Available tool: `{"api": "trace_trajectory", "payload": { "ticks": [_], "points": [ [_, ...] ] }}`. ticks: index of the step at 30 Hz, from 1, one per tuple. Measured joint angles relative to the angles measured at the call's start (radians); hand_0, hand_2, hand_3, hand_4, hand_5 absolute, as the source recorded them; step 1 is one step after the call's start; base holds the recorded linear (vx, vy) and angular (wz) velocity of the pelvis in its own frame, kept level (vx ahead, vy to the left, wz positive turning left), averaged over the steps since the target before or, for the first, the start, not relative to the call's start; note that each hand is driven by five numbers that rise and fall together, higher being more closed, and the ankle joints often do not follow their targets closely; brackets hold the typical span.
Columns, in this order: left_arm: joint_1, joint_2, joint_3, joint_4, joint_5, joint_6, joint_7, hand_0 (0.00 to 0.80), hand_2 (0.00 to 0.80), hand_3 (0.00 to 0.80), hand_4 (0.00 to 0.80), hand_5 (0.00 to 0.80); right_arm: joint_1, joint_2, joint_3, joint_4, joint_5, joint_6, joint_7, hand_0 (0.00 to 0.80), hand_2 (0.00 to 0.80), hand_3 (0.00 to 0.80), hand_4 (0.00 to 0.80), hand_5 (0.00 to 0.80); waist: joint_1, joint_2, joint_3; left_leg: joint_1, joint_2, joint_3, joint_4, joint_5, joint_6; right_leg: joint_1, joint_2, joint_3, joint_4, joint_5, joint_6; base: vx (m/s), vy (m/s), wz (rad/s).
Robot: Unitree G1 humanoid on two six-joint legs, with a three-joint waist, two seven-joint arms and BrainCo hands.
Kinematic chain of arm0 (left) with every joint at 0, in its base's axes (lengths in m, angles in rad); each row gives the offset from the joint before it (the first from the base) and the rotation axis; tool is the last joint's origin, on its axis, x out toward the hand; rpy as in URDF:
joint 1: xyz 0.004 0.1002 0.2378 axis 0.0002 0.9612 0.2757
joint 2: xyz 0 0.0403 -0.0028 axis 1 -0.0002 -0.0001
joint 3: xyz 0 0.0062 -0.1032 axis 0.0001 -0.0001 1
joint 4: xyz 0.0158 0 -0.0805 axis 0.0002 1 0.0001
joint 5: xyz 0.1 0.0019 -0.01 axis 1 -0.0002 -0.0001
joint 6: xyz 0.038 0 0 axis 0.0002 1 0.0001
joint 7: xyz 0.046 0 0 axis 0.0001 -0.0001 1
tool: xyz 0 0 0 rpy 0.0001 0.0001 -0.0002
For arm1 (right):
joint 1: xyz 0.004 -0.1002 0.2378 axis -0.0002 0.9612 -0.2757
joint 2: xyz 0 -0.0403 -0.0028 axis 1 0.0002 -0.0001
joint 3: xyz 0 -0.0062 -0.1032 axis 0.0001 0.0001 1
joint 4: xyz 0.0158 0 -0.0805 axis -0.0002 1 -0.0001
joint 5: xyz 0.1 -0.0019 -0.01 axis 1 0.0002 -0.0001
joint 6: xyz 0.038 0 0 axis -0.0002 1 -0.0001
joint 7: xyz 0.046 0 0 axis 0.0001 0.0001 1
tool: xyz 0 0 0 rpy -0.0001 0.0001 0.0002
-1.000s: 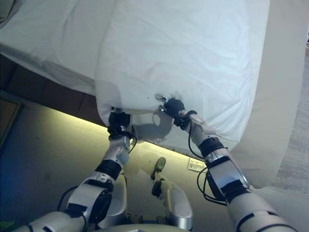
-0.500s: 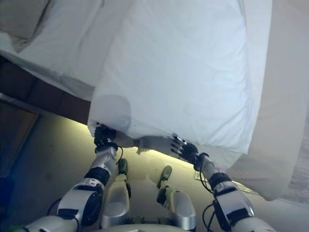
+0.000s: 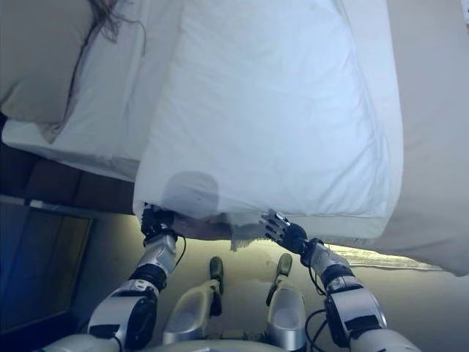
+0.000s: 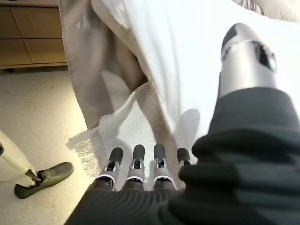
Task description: Make the bed neatly
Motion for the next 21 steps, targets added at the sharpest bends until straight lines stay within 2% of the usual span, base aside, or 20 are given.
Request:
{"api": "trace_trajectory", "payload": {
  "ticks": [5, 9, 11, 15, 17, 20, 21],
  "points": [
    [0.003, 0.012, 0.022, 0.036, 0.071, 0.019, 0.008, 0.800, 0.800, 0.800, 0.800, 0.800, 0.040, 0.002, 0.001, 0.003, 0.001, -0.003, -0.002, 0.000, 0.000, 0.000, 0.000, 0.000, 0.002, 0.006, -0.012, 0.026, 0.003, -0.003, -0.010, -0.004, -0.002, 0.020, 0.019, -0.006, 0.006, -0.001, -0.001, -0.075, 0.078, -0.02],
    [0.002, 0.033, 0.021, 0.065, 0.093, 0.019, 0.015, 0.800, 0.800, 0.800, 0.800, 0.800, 0.057, -0.001, 0.001, 0.030, 0.002, -0.017, -0.003, 0.000, 0.000, 0.000, 0.000, 0.000, 0.001, 0.013, -0.060, 0.027, 0.044, -0.047, -0.016, 0.008, -0.036, 0.045, 0.091, 0.052, 0.003, -0.057, -0.021, -0.115, -0.009, 0.19],
    [0.010, 0.033, 0.021, 0.065, 0.093, 0.019, 0.021, 0.800, 0.800, 0.800, 0.800, 0.800, 0.062, -0.012, 0.001, 0.031, 0.002, -0.023, -0.004, 0.000, 0.000, 0.000, 0.000, 0.000, 0.003, 0.027, -0.073, 0.036, 0.069, -0.064, -0.018, 0.011, -0.053, 0.074, 0.122, 0.053, -0.027, -0.055, -0.036, -0.092, 0.044, 0.11],
    [0.041, 0.033, 0.024, 0.064, 0.093, 0.019, 0.030, 0.800, 0.800, 0.800, 0.800, 0.800, 0.062, -0.056, 0.001, 0.041, 0.000, -0.021, -0.011, 0.000, 0.000, 0.000, 0.000, 0.000, 0.010, 0.041, -0.091, 0.035, 0.087, -0.056, 0.023, 0.012, -0.067, 0.120, 0.148, 0.053, -0.092, -0.033, -0.056, -0.158, 0.051, -0.06],
    [0.030, 0.034, 0.026, 0.064, 0.096, 0.019, 0.051, 0.800, 0.800, 0.800, 0.800, 0.800, 0.057, -0.076, 0.001, 0.066, 0.000, -0.020, -0.017, 0.000, 0.000, 0.000, 0.000, 0.000, 0.033, 0.041, -0.091, 0.032, 0.090, -0.052, 0.057, 0.015, -0.072, 0.145, 0.153, 0.058, -0.129, -0.017, -0.065, -0.286, 0.090, -0.11],
    [0.008, 0.040, 0.067, 0.066, 0.114, 0.019, 0.085, 0.800, 0.800, 0.800, 0.800, 0.800, 0.049, -0.091, -0.006, 0.083, 0.000, -0.010, -0.032, 0.000, 0.000, 0.000, 0.000, 0.000, 0.029, 0.040, -0.092, 0.017, 0.099, -0.055, 0.073, 0.050, -0.124, 0.144, 0.150, 0.053, -0.132, -0.019, -0.078, -0.242, 0.233, -0.02],
    [-0.002, 0.045, 0.073, 0.076, 0.114, 0.019, 0.087, 0.800, 0.800, 0.800, 0.800, 0.800, 0.048, -0.095, -0.025, 0.089, 0.000, -0.005, -0.032, 0.000, 0.000, 0.000, 0.000, 0.000, 0.026, 0.036, -0.094, 0.014, 0.095, -0.054, 0.058, 0.081, -0.142, 0.135, 0.143, 0.051, -0.129, -0.017, -0.090, -0.174, 0.341, -0.06]
  ]
}}
